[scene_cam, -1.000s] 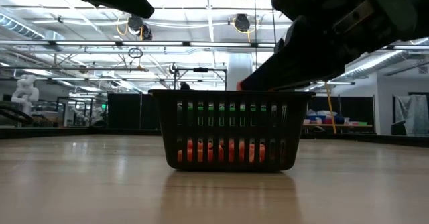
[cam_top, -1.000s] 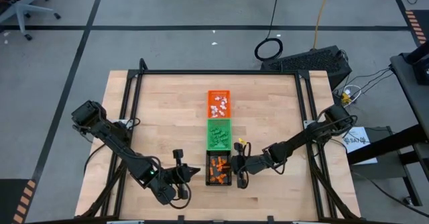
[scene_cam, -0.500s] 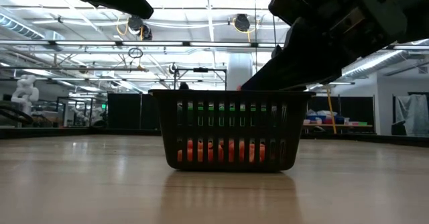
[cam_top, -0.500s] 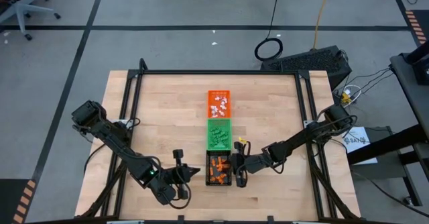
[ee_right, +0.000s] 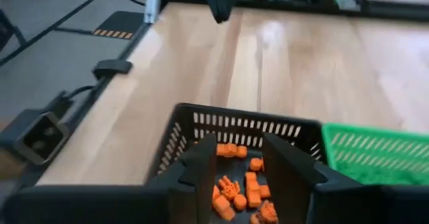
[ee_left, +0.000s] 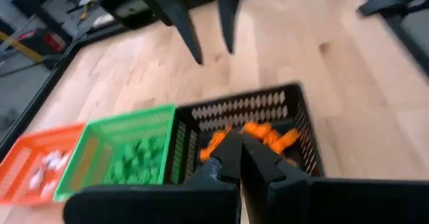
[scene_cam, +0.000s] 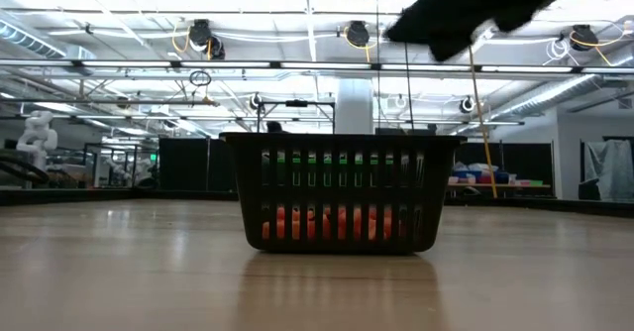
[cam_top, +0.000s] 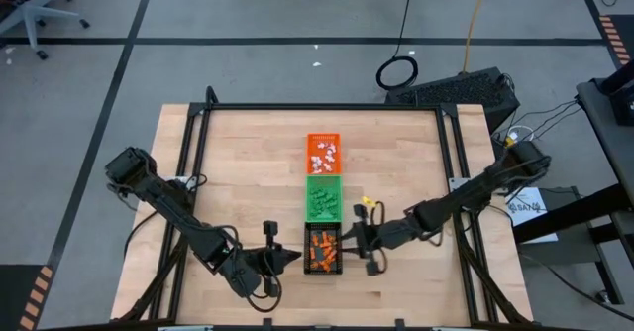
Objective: Sort Halloween decoration
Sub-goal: Return to Home Position
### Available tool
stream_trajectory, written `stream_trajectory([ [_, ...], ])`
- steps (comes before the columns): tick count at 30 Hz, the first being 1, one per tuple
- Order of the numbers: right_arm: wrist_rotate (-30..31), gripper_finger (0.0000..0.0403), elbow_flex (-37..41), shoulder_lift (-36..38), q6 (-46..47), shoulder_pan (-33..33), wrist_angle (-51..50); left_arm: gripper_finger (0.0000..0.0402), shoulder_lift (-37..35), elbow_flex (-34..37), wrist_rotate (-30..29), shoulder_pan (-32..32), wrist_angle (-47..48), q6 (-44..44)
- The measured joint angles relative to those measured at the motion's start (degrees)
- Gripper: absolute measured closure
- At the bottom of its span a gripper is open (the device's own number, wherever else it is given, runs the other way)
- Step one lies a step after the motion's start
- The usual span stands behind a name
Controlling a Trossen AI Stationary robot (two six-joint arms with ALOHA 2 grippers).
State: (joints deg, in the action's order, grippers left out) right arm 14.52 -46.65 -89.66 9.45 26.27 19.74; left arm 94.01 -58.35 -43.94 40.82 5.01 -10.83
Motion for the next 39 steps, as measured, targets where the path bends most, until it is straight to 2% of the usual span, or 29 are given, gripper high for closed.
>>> stream_trajectory([
  [7, 0.43, 0.0356, 0.22, 14.63, -7.63, 3.57, -15.32, 0.0398, -3.54, -0.02, 6.46, -3.68, -2.89, 8.12],
  [11, 0.42, 0.0397, 3.26, 22.19, -10.8, 4.97, -19.92, 0.0398, -6.33, -0.02, 8.85, -6.08, -2.57, 12.75],
  [15, 0.78, 0.0394, 8.51, 28.87, -11.82, 5.11, -19.54, 0.0398, -8.4, -0.02, 12.32, -9.39, -2.46, 17.25],
  [24, 1.91, 0.0401, 22.63, 39.81, -13.14, 4.95, -13.07, 0.0398, -9.23, 1.42, 20.0, -17.84, -2.46, 18.73],
  [27, 1.71, 0.0402, 27.64, 43.51, -13.37, 4.93, -9.91, 0.0398, -9.23, 4.63, 20.92, -19.93, -5.61, 18.69],
  [34, -1.29, 0.0402, 36.07, 51.33, -13.77, 4.86, -4.19, 0.0398, -12.81, 15.69, 27.62, -24.49, -16.97, 17.2],
  [39, -1.28, 0.0402, 39.63, 54.76, -15.11, 4.82, -4.07, 0.0398, -16.67, 24.1, 36.98, -29.1, -27.03, 17.59],
])
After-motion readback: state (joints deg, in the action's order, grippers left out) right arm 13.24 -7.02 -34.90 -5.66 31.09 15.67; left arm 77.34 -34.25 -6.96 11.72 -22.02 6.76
